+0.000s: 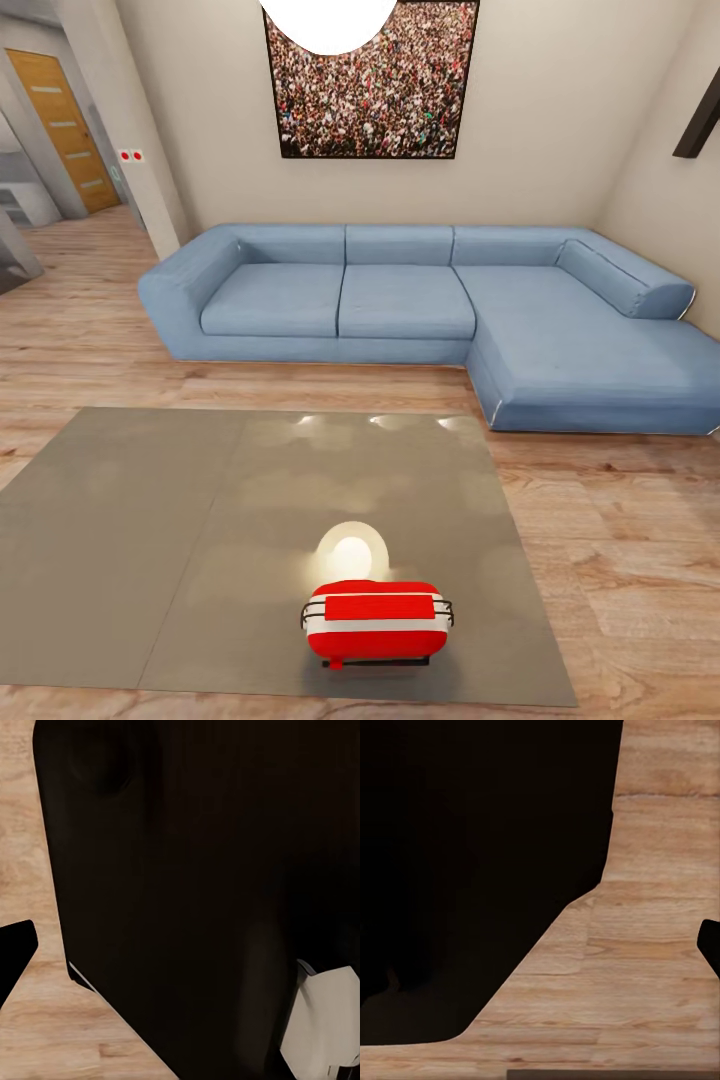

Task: Turn on the radio receiver that's on the table in the living room.

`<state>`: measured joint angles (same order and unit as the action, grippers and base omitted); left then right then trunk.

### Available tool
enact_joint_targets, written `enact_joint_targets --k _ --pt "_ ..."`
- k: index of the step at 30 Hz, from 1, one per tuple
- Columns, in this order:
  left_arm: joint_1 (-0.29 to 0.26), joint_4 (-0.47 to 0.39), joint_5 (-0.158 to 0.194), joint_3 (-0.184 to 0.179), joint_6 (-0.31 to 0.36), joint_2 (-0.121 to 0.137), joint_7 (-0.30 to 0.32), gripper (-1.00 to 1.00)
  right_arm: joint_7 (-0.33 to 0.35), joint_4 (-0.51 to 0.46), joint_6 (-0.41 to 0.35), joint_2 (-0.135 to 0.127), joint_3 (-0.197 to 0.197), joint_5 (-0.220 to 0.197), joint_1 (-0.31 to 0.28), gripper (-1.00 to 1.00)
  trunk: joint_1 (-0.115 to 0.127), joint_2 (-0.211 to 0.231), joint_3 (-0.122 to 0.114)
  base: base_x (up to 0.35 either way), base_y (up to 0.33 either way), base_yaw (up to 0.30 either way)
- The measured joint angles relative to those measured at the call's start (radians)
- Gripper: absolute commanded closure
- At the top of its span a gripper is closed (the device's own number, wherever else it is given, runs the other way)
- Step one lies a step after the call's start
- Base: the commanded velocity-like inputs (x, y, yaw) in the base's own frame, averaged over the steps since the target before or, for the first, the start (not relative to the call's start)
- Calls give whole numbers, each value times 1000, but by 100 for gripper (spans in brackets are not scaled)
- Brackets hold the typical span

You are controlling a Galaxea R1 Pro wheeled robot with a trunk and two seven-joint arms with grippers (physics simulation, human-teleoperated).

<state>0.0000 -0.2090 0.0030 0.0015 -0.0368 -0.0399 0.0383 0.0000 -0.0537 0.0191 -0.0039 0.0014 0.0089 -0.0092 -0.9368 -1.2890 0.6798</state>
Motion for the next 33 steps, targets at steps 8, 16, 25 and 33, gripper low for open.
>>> enact_joint_targets --k 8,16,25,33 --pt "0 -42 0 -1 0 1 2 -100 -4 -4 3 -8 -3 -2 0 -100 0 0 0 0 0 0" --pt "-1 -360 -2 -10 138 0 18 -100 -1 -377 -164 -75 -8 69 -1 -100 0 0 0 0 0 0" --pt "0 -861 -2 -32 506 3 94 -100 3 -948 -533 -138 -135 84 0 -100 0 0 0 0 0 0" --pt "0 -1052 1 -117 655 1 99 -100 8 -1162 -675 -139 -169 87 9 -100 0 0 0 0 0 0"
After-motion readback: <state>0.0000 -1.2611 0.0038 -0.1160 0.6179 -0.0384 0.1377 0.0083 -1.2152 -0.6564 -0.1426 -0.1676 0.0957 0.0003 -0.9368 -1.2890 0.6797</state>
